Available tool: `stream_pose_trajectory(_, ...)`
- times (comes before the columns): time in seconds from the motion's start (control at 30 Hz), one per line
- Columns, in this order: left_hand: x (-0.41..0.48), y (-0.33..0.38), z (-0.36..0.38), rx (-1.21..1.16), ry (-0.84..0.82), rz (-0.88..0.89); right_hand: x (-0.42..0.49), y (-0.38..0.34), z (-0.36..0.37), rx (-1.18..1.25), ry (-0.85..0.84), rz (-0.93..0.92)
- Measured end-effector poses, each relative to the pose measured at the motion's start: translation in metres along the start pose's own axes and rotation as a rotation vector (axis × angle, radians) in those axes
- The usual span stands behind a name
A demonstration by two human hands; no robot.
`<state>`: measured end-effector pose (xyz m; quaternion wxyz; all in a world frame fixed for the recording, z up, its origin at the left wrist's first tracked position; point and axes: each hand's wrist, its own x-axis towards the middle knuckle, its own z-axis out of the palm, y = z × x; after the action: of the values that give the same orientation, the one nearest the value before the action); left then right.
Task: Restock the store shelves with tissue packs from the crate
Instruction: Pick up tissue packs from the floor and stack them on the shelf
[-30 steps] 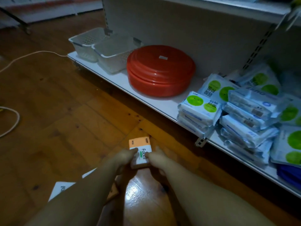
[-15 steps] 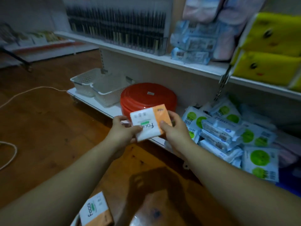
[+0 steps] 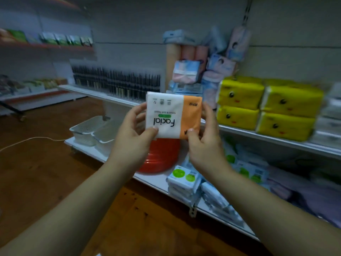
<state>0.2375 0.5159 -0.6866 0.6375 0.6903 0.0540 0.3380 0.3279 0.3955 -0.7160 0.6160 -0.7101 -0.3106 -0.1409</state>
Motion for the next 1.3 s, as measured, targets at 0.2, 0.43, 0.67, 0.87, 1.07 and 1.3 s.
stream_pose_trajectory(0.2, 0.02, 0.022, 0.116, 0.058, -0.249, 0.135, 0.003, -0.007, -0.134, -0.373, 0.046, -0.061)
stream_pose_trajectory(0.43, 0.025, 0.063, 0.272, 0.243, -0.417, 0.376, 0.023, -0.016, -0.288, -0.646, 0.352, -0.056)
stream_pose_trajectory(0.67, 0.048, 0.076, 0.364, 0.813, -0.475, 0.576, 0.038, 0.001, -0.368, -0.947, 0.268, 0.242)
stream_pose_trajectory(0.87, 0.065, 0.068, 0.389, 1.122, -0.454, 0.58, 0.068, 0.007, -0.379, -0.963, 0.179, 0.362)
stream_pose_trajectory(1.07, 0.082, 0.068, 0.352, 1.035, -0.51, 0.535, 0.071, -0.006, -0.36, -1.08, 0.133, 0.239)
stream_pose_trajectory(1.3, 0.08, 0.038, 0.204, 0.896, -0.389, 0.457, 0.061, -0.025, -0.236, -0.927, -0.033, -0.138)
